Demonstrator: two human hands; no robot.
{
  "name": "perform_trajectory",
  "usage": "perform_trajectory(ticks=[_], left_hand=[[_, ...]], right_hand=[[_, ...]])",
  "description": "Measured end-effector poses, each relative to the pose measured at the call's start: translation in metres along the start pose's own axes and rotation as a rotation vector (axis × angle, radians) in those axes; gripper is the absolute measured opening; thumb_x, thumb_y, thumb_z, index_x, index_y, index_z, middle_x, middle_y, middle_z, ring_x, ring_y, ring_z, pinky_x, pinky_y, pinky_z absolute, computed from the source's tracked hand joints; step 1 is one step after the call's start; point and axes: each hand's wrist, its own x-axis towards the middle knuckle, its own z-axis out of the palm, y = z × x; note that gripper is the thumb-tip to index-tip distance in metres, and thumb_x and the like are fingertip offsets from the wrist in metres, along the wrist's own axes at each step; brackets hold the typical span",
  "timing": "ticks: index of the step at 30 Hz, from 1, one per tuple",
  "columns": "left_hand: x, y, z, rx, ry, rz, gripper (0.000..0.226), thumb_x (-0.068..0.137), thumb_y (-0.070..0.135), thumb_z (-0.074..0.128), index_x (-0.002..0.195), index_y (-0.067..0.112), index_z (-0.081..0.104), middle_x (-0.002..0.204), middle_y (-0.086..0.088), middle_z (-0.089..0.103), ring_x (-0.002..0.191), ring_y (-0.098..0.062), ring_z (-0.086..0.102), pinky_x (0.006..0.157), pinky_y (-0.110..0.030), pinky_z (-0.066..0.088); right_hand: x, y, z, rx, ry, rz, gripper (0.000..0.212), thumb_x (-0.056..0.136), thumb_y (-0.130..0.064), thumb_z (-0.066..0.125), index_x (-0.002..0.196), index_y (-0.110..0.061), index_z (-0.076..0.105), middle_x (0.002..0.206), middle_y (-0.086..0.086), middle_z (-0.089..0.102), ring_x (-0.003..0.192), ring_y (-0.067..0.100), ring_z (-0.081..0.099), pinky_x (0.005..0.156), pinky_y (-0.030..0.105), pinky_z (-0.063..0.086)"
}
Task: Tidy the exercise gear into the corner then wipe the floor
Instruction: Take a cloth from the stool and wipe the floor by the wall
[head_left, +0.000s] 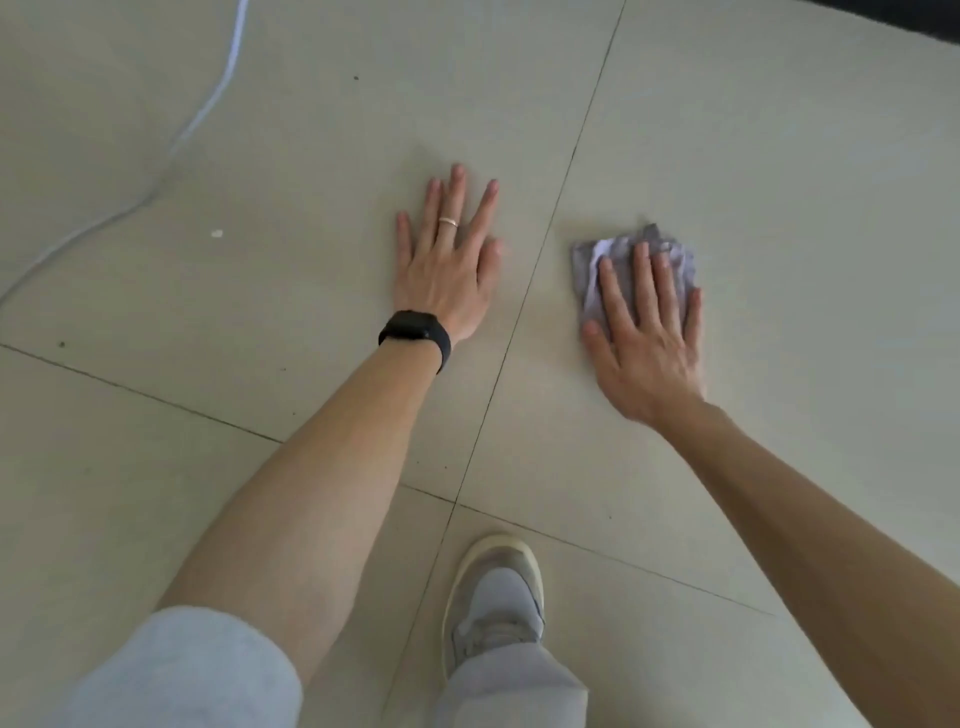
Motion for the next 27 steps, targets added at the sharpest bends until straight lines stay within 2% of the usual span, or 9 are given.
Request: perform_trajectory(ticks=[4,7,9,13,15,20,23,25,27], left_hand=[[-0.088,0.0,0.009,-0.065,0.028,-0.024,0.06,0.102,0.047,0.03,0.158,0.033,0.01,0.166,-0.001,-0.003,0.153,-0.024,0.002,0.119,-0.057,0.005],[-0.131,0.003,0.021,-0.007,-0.096,-0.009,0.067,0.099,0.057,0.03,0.157,0.039,0.003,0.166,0.002,-0.013,0.153,-0.025,-0.006,0.119,-0.061,0.001],[-0.141,0.008,0.03,-0.001,-0.148,-0.051,0.067,0.099,0.06,0.024,0.155,0.042,-0.006,0.164,0.005,-0.02,0.152,-0.024,-0.015,0.118,-0.063,-0.002],[-0.139,0.013,0.03,0.007,-0.173,-0.07,0.064,0.1,0.059,0.018,0.153,0.043,-0.013,0.162,0.004,-0.025,0.15,-0.024,-0.02,0.117,-0.062,-0.007],[-0.139,0.016,0.026,0.015,-0.209,-0.084,0.064,0.1,0.059,0.017,0.153,0.043,-0.016,0.162,0.004,-0.027,0.15,-0.024,-0.021,0.117,-0.062,-0.006],[-0.139,0.018,0.02,0.002,-0.252,-0.088,0.065,0.1,0.059,0.018,0.151,0.043,-0.019,0.159,0.005,-0.032,0.149,-0.024,-0.024,0.117,-0.062,-0.007],[-0.137,0.012,0.013,-0.023,-0.255,-0.056,0.064,0.101,0.058,0.017,0.152,0.043,-0.017,0.16,0.006,-0.03,0.149,-0.022,-0.022,0.119,-0.06,-0.004],[-0.143,0.005,0.008,-0.077,-0.204,-0.096,0.062,0.102,0.055,0.02,0.154,0.044,-0.011,0.163,0.007,-0.023,0.151,-0.02,-0.018,0.121,-0.056,-0.003],[-0.155,-0.006,0.004,-0.131,-0.131,-0.201,0.062,0.102,0.053,0.024,0.155,0.043,-0.008,0.164,0.008,-0.019,0.151,-0.018,-0.016,0.121,-0.052,-0.006]], right_hand=[[-0.135,-0.014,0.048,-0.141,-0.129,-0.48,0.06,0.103,-0.048,0.029,0.158,-0.034,0.01,0.167,0.0,0.004,0.154,0.021,0.0,0.117,0.06,0.017],[-0.156,0.014,0.052,-0.189,-0.227,-0.726,0.056,0.105,-0.047,0.028,0.158,-0.034,0.014,0.166,-0.002,0.01,0.154,0.019,0.006,0.119,0.056,0.02],[-0.123,0.026,0.041,-0.227,-0.18,-0.671,0.056,0.105,-0.048,0.02,0.158,-0.034,0.009,0.167,-0.002,0.007,0.154,0.019,0.004,0.12,0.055,0.016],[-0.037,0.028,0.011,0.019,0.009,0.023,0.058,0.105,-0.047,0.016,0.157,-0.036,-0.007,0.166,-0.002,-0.013,0.152,0.017,-0.014,0.122,0.054,-0.003],[-0.041,0.016,0.013,0.053,0.028,0.135,0.06,0.104,-0.047,0.016,0.157,-0.033,-0.008,0.166,0.001,-0.015,0.152,0.019,-0.016,0.121,0.055,-0.005],[-0.155,0.007,0.049,-0.219,-0.1,-0.536,0.059,0.104,-0.046,0.026,0.159,-0.03,0.009,0.167,0.002,0.004,0.154,0.023,0.001,0.118,0.059,0.018],[-0.121,0.022,0.038,-0.297,-0.176,-0.806,0.059,0.104,-0.051,0.024,0.158,-0.034,0.007,0.167,-0.002,0.004,0.154,0.02,0.0,0.121,0.054,0.014],[-0.075,0.019,0.025,-0.328,-0.141,-0.768,0.058,0.104,-0.052,0.016,0.158,-0.035,0.001,0.167,-0.004,-0.002,0.153,0.018,-0.005,0.122,0.053,0.012],[-0.026,0.005,0.011,-0.233,-0.067,-0.488,0.058,0.103,-0.051,0.012,0.157,-0.036,-0.006,0.166,-0.004,-0.01,0.152,0.017,-0.015,0.122,0.055,0.008]])
